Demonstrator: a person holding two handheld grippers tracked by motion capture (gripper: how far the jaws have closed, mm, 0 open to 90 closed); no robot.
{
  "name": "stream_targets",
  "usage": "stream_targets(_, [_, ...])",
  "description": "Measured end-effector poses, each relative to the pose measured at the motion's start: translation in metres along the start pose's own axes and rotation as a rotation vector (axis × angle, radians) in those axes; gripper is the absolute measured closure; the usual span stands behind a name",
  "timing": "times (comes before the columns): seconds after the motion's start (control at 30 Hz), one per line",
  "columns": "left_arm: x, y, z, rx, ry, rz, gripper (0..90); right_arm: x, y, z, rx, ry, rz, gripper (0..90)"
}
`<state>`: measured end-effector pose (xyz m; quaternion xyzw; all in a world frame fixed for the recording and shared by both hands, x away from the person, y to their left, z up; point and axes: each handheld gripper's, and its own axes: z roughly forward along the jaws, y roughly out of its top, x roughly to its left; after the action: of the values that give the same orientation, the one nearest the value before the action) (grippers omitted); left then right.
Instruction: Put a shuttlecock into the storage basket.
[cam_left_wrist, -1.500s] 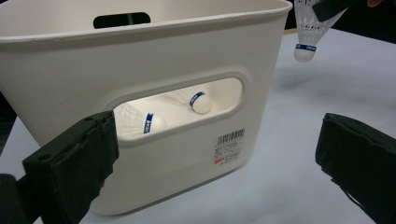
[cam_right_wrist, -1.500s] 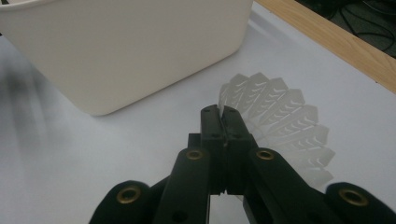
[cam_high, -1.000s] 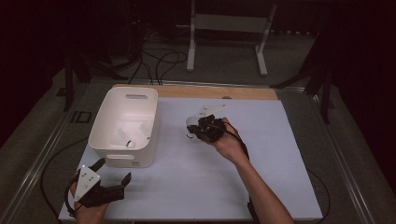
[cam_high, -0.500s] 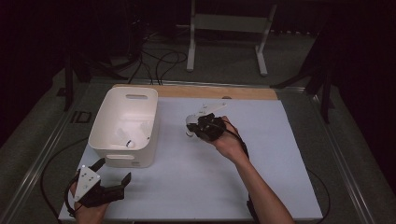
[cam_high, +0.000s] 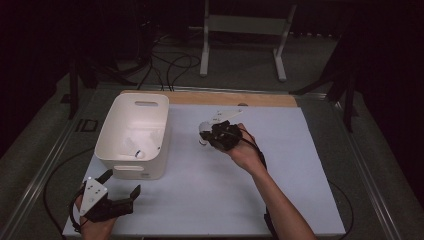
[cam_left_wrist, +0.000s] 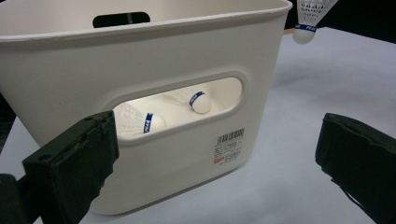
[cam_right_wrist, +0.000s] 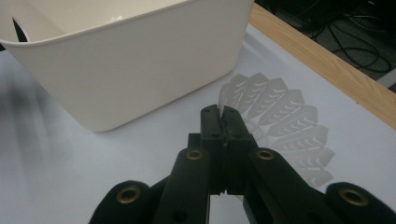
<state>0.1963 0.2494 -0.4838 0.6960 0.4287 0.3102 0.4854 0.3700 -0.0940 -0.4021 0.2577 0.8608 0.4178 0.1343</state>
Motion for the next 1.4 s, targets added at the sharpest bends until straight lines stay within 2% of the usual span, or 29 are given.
stream_targets(1.4, [0.0,0.0,-0.001,-0.001,0.0,0.001,0.0,0.001,0.016,-0.012,-0.032,-0.016,-0.016,89.6])
